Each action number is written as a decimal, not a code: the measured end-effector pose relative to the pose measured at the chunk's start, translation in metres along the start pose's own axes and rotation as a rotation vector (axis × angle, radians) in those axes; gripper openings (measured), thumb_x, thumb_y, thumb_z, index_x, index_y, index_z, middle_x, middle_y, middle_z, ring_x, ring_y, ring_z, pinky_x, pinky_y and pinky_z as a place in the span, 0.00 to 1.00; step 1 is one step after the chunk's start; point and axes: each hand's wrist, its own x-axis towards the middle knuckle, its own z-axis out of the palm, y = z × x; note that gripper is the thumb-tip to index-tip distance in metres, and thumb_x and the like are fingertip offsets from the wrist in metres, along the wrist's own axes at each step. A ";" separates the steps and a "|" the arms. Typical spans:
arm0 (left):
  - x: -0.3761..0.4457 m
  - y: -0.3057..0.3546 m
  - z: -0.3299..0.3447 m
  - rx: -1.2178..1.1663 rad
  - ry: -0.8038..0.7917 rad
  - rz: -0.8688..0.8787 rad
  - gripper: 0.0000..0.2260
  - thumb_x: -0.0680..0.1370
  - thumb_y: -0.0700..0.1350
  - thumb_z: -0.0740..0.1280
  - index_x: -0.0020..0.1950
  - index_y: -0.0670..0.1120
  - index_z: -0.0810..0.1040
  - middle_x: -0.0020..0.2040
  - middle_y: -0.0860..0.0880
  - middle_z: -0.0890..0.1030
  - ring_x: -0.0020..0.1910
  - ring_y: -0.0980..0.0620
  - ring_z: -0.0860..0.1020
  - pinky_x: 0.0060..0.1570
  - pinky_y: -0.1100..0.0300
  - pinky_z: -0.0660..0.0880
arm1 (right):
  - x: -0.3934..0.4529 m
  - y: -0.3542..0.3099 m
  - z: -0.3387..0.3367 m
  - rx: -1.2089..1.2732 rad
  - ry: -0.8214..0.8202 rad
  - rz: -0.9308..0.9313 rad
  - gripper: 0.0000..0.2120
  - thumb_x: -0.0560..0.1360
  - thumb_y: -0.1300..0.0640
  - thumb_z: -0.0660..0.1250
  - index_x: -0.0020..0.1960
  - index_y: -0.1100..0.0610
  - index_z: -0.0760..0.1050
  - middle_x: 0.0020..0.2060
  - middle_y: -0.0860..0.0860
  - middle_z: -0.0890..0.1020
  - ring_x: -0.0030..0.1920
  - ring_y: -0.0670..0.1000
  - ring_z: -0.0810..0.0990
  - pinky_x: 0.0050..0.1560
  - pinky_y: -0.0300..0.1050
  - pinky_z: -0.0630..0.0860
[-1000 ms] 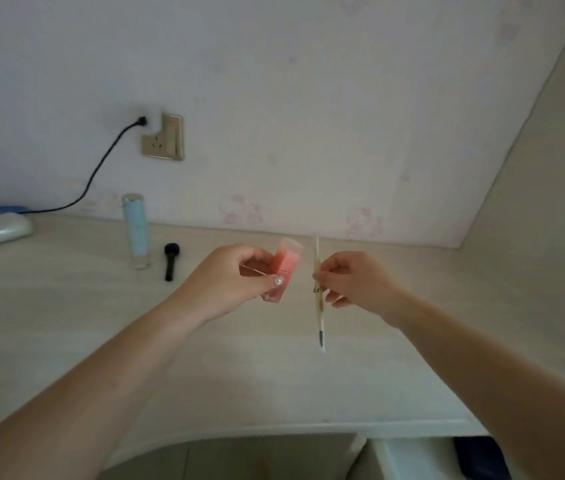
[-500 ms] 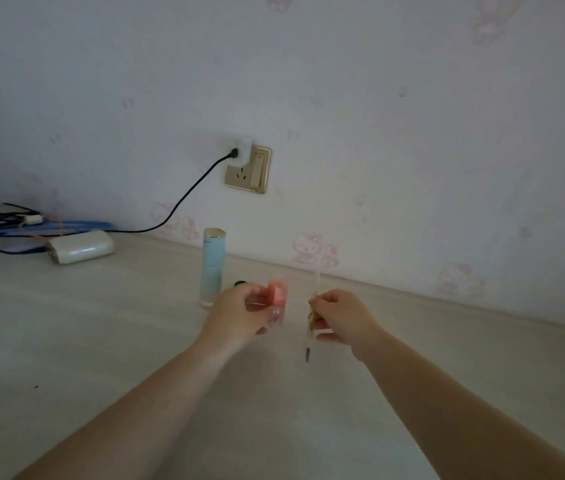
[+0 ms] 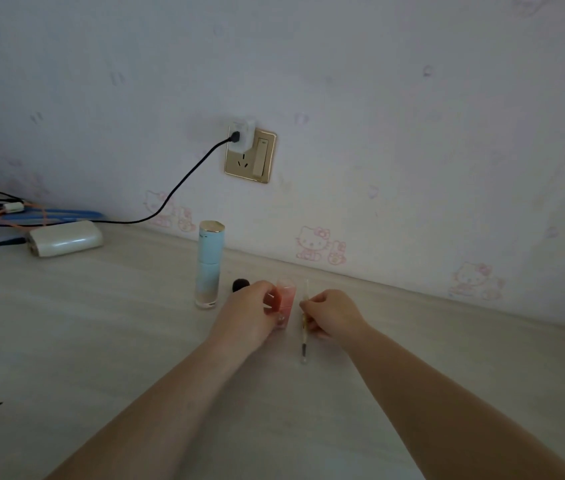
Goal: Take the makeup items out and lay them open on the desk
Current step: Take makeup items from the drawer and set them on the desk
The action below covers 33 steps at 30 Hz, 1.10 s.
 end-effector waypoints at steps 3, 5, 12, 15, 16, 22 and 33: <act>0.001 -0.001 0.002 0.006 0.009 0.022 0.10 0.75 0.42 0.67 0.56 0.48 0.76 0.57 0.52 0.80 0.52 0.55 0.79 0.50 0.57 0.78 | 0.005 0.000 0.002 -0.081 0.012 -0.012 0.13 0.72 0.52 0.65 0.39 0.60 0.82 0.35 0.58 0.85 0.35 0.56 0.83 0.47 0.52 0.81; 0.002 -0.003 0.003 0.012 0.014 0.029 0.11 0.76 0.42 0.66 0.58 0.48 0.75 0.58 0.51 0.80 0.52 0.55 0.79 0.52 0.56 0.77 | 0.007 0.001 0.004 -0.137 0.015 -0.020 0.13 0.71 0.52 0.65 0.39 0.60 0.82 0.34 0.57 0.85 0.35 0.56 0.83 0.47 0.51 0.81; 0.004 -0.008 0.006 0.015 0.010 0.008 0.11 0.76 0.43 0.66 0.59 0.49 0.74 0.59 0.51 0.79 0.54 0.54 0.79 0.50 0.55 0.79 | 0.011 0.001 0.008 -0.291 0.042 -0.032 0.13 0.70 0.52 0.64 0.28 0.55 0.77 0.26 0.50 0.80 0.33 0.52 0.80 0.41 0.45 0.77; 0.004 -0.008 0.006 -0.038 0.003 0.002 0.18 0.74 0.44 0.68 0.64 0.49 0.72 0.61 0.50 0.78 0.55 0.53 0.78 0.51 0.52 0.79 | 0.011 0.002 0.009 -0.292 0.064 -0.041 0.14 0.72 0.48 0.64 0.31 0.54 0.76 0.27 0.49 0.79 0.34 0.52 0.80 0.41 0.44 0.77; 0.004 -0.007 0.005 -0.060 0.011 -0.009 0.23 0.74 0.45 0.69 0.67 0.49 0.69 0.62 0.50 0.76 0.55 0.53 0.78 0.53 0.52 0.78 | 0.011 0.004 0.009 -0.258 0.077 -0.049 0.12 0.72 0.46 0.64 0.35 0.52 0.77 0.30 0.50 0.81 0.36 0.52 0.81 0.44 0.45 0.78; -0.003 0.024 -0.023 -0.146 0.245 0.122 0.21 0.73 0.47 0.70 0.65 0.51 0.71 0.52 0.53 0.77 0.46 0.55 0.77 0.50 0.55 0.76 | -0.016 0.011 -0.012 0.171 0.237 -0.060 0.09 0.73 0.45 0.66 0.47 0.50 0.76 0.40 0.47 0.81 0.37 0.48 0.80 0.49 0.50 0.79; -0.104 0.105 0.002 -0.364 -0.084 0.372 0.08 0.72 0.46 0.72 0.43 0.59 0.77 0.41 0.62 0.81 0.37 0.63 0.77 0.48 0.66 0.69 | -0.147 0.036 -0.114 0.448 0.225 -0.108 0.03 0.76 0.58 0.66 0.45 0.52 0.77 0.39 0.48 0.80 0.34 0.42 0.78 0.37 0.36 0.76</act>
